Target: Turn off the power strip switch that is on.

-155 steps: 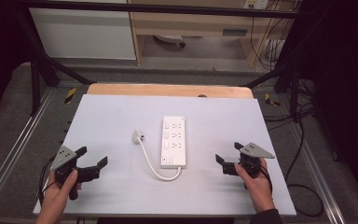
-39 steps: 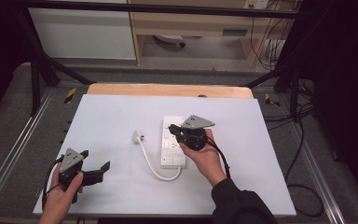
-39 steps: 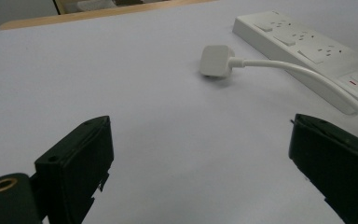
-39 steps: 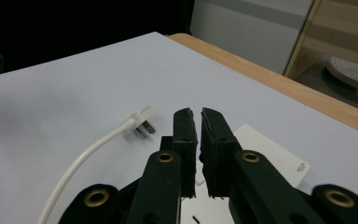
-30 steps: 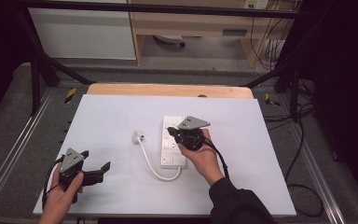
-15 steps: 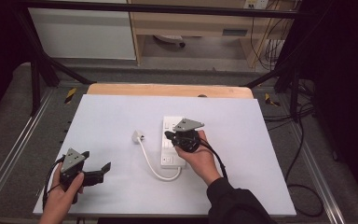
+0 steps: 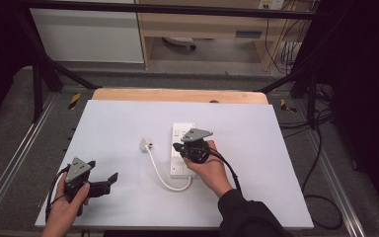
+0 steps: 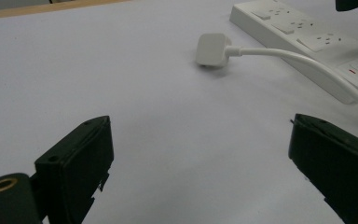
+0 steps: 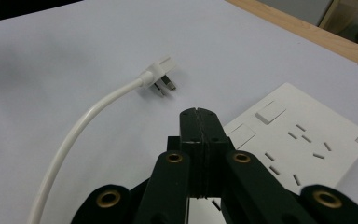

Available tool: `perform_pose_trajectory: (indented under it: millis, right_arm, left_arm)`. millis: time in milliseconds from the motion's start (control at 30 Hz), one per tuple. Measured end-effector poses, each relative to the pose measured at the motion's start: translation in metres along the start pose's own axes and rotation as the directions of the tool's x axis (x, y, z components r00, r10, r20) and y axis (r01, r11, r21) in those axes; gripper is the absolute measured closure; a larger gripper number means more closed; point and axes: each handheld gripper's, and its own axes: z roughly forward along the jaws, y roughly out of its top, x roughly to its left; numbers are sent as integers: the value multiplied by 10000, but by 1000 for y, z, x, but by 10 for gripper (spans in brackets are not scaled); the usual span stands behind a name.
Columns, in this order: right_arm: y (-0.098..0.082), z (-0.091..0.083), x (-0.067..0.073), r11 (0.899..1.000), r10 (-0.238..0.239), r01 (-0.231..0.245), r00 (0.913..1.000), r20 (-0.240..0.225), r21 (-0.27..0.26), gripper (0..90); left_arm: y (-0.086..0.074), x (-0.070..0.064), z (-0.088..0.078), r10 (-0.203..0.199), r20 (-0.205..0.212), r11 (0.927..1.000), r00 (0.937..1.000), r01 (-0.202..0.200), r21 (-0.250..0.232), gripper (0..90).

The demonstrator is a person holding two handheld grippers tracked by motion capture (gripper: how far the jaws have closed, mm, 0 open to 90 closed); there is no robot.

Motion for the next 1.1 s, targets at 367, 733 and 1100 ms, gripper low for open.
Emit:
perform_pose_trajectory:
  millis: [367, 733, 1100]
  right_arm:
    - [-3, 4, 3, 9998, 39, -37, 9999, -138, 203, 900]
    - [-7, 15, -2, 9988, 126, -135, 9997, 197, 464, 900]
    - [-11, 24, -7, 9978, 244, -270, 9988, 430, 606, 900]
  left_arm:
    - [-1, -1, 2, -32, 100, 9999, 9999, 31, 157, 59]
    - [-2, -2, 3, 32, 176, 9997, 9998, -36, 260, 59]
    - [-2, -2, 4, 96, 194, 9993, 9998, -103, 351, 59]
